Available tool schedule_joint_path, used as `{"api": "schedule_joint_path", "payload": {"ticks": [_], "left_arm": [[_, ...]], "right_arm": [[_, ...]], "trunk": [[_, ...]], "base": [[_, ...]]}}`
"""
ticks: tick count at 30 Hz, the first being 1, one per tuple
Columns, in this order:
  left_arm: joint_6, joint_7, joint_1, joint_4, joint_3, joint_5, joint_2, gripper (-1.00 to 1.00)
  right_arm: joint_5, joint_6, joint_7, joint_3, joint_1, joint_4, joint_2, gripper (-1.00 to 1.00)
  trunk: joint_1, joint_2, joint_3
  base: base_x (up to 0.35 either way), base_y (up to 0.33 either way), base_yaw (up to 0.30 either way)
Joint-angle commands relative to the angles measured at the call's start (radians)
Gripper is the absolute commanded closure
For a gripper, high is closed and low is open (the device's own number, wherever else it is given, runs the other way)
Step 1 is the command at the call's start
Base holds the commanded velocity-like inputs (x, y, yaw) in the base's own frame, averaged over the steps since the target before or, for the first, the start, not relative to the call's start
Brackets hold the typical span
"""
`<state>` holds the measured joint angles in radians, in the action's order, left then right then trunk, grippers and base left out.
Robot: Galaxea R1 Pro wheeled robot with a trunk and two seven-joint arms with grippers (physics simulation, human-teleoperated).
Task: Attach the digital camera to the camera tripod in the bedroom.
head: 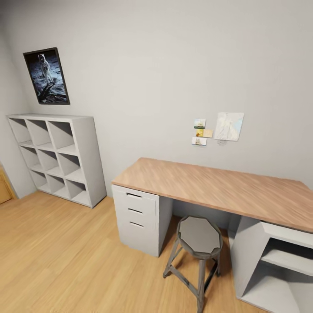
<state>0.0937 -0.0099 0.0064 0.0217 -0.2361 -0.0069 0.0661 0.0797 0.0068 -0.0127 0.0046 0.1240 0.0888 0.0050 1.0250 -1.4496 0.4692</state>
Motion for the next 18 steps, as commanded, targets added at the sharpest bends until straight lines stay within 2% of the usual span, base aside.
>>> {"api": "schedule_joint_path", "payload": {"ticks": [1, 7, 9, 14, 15, 18], "left_arm": [[0.002, -0.001, 0.0, 0.001, -0.005, -0.001, 0.0, -1.0], [0.004, -0.001, -0.002, 0.008, -0.008, 0.0, 0.0, -1.0], [0.004, -0.003, -0.006, 0.03, -0.02, 0.003, 0.0, -1.0], [-0.007, -0.007, -0.012, 0.148, -0.112, 0.05, -0.006, -1.0], [-0.019, -0.009, -0.014, 0.21, -0.146, 0.079, -0.008, -1.0], [-0.073, -0.01, -0.021, 0.31, -0.176, 0.128, -0.012, -1.0]], "right_arm": [[0.009, 0.001, -0.001, 0.0, 0.001, 0.0, 0.0, -1.0], [0.009, 0.001, -0.001, 0.0, 0.006, 0.004, 0.001, -1.0], [0.009, 0.001, -0.002, 0.0, 0.012, 0.016, 0.002, -1.0], [0.012, 0.041, -0.002, 0.001, 0.036, 0.089, 0.009, -1.0], [0.019, 0.095, -0.003, 0.001, 0.044, 0.141, 0.015, -1.0], [0.044, 0.209, -0.003, 0.003, 0.049, 0.244, 0.026, -1.0]], "trunk": [[0.0, 0.0, 0.001], [0.0, 0.0, 0.001], [0.0, 0.0, 0.001], [0.0, 0.0, 0.001], [0.0, 0.0, 0.001], [0.0, 0.0, 0.001]], "base": [[0.0, 0.0, 0.289], [0.0, 0.0, 0.289], [0.0, 0.0, 0.289], [0.0, 0.0, 0.289], [0.0, 0.0, 0.287], [0.0, 0.0, 0.282]]}}
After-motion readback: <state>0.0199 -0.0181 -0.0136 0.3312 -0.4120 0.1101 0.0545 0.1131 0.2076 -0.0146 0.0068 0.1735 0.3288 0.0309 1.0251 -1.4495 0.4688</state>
